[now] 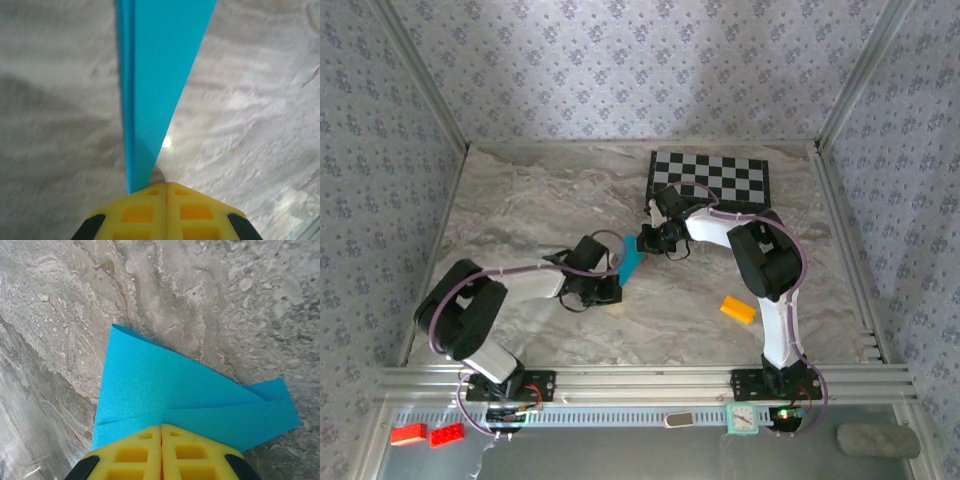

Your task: Fold a paper plane with a square sheet of paper (pick it up from the middle)

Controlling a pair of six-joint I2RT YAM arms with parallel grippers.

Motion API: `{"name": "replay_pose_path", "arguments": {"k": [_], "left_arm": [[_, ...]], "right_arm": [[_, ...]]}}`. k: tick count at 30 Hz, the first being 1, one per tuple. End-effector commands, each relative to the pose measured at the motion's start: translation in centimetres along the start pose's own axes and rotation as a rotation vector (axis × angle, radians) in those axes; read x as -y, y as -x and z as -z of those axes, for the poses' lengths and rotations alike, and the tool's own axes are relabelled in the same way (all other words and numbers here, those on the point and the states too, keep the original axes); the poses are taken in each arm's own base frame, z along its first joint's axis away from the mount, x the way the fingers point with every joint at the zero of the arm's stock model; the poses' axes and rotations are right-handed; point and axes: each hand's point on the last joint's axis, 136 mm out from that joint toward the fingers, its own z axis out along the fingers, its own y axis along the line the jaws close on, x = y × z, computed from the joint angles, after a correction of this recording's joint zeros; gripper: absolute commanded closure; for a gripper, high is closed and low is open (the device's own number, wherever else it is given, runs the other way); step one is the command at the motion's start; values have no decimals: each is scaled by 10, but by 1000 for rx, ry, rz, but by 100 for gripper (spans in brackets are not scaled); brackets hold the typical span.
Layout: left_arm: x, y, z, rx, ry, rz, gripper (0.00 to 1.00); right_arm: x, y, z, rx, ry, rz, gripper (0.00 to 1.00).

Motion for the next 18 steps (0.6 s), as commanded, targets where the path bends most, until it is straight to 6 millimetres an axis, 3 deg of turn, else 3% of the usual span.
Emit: {"name": "replay_pose_path", "arguments": {"k": [1, 8, 18], "left_arm": [[-16, -23, 10, -52, 62, 13, 98], [14, 20, 55, 130, -3, -1, 82], [-12, 63, 124, 327, 78, 52, 40]], "right_arm": [[49, -28, -17, -87, -144, -41, 91], [5, -16, 11, -48, -62, 72, 87], [-18, -21, 61, 17, -212, 40, 65]]}}
